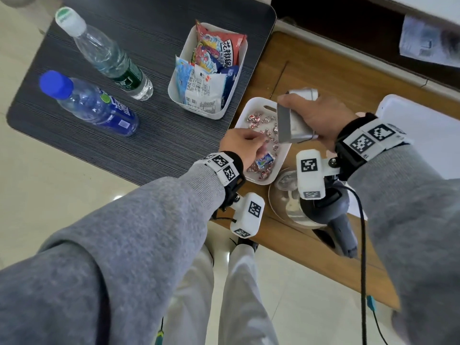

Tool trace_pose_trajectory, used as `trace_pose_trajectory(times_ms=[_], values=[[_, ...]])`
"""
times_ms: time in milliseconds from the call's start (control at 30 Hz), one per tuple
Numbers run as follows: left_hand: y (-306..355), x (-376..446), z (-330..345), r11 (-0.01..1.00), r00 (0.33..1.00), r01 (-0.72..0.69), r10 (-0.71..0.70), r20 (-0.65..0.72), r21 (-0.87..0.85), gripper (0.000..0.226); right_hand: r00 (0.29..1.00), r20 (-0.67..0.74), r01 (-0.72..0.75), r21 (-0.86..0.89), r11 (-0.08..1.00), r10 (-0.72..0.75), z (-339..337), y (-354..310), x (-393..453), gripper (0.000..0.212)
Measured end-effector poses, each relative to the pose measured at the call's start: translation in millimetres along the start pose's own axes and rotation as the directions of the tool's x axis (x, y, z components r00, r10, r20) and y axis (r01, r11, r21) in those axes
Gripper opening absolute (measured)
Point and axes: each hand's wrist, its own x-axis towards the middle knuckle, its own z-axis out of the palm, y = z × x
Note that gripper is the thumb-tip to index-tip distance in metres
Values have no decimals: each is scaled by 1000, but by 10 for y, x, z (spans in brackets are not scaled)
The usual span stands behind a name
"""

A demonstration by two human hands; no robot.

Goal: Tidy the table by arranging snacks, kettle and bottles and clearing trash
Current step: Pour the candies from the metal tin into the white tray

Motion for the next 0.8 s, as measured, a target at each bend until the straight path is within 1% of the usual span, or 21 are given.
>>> trace_pose_trajectory(times_ms=[33, 67, 100, 133, 167, 233, 267, 333, 367, 467, 533, 567, 633, 667, 700, 733, 800], values=[[19, -6, 84, 993, 1000, -24, 22, 16, 114, 16, 999, -26, -23, 45, 999, 24, -152, 73, -44, 81], [53, -28, 161, 973, 999, -47, 40, 36, 225, 22, 998, -42, -36, 77, 996, 40, -290, 138, -82, 69], [90, -63, 265, 956, 997, -60, 44, 63, 288, 28, 998, -51, -42, 125, 991, 48, -449, 206, -134, 55], [118, -90, 385, 950, 995, -64, 37, 92, 305, 31, 998, -49, -40, 167, 985, 49, -610, 272, -189, 44], [134, -94, 512, 948, 993, -63, 29, 112, 312, 34, 999, -39, -25, 193, 981, 33, -771, 338, -243, 42], [210, -120, 779, 953, 985, -56, 4, 172, 298, 45, 999, -30, 21, 201, 979, -16, -1073, 446, -355, 45], [257, -105, 902, 969, 976, -32, -23, 217, 246, 51, 999, -33, 48, 167, 985, -44, -1199, 485, -390, 47], [388, -99, 1164, 995, 944, 77, -91, 317, 58, 51, 996, -10, 92, 62, 994, -92, -1444, 579, -446, 51], [467, -114, 1290, 991, 928, 130, -122, 352, -1, 50, 994, -15, 112, 24, 993, -112, -1555, 624, -486, 52], [686, -214, 1745, 984, 894, 175, -168, 415, 23, 55, 976, -173, 138, 28, 990, -132, -1922, 808, -629, 57], [772, -268, 2026, 978, 873, 201, -201, 445, 47, 56, 986, -122, 109, -20, 994, -111, -2126, 972, -678, 59], [813, -293, 2160, 975, 864, 215, -212, 456, 47, 57, 985, -135, 102, -25, 994, -105, -2235, 1066, -691, 58], [905, -322, 2411, 975, 850, 217, -213, 482, 47, 57, 965, -243, 112, 42, 993, -99, -2488, 1198, -690, 57], [940, -322, 2519, 977, 852, 209, -198, 485, 31, 57, 963, -252, 112, 40, 993, -99, -2582, 1244, -683, 58], [968, -311, 2606, 978, 857, 208, -189, 480, 14, 57, 967, -234, 109, 4, 994, -105, -2661, 1293, -672, 58], [1013, -306, 2755, 979, 858, 204, -185, 479, 13, 57, 964, -247, 100, -18, 995, -101, -2796, 1342, -676, 59], [1104, -273, 3053, 980, 855, 196, -183, 485, 24, 56, 941, -323, 106, 1, 994, -100, -3065, 1428, -656, 60]])
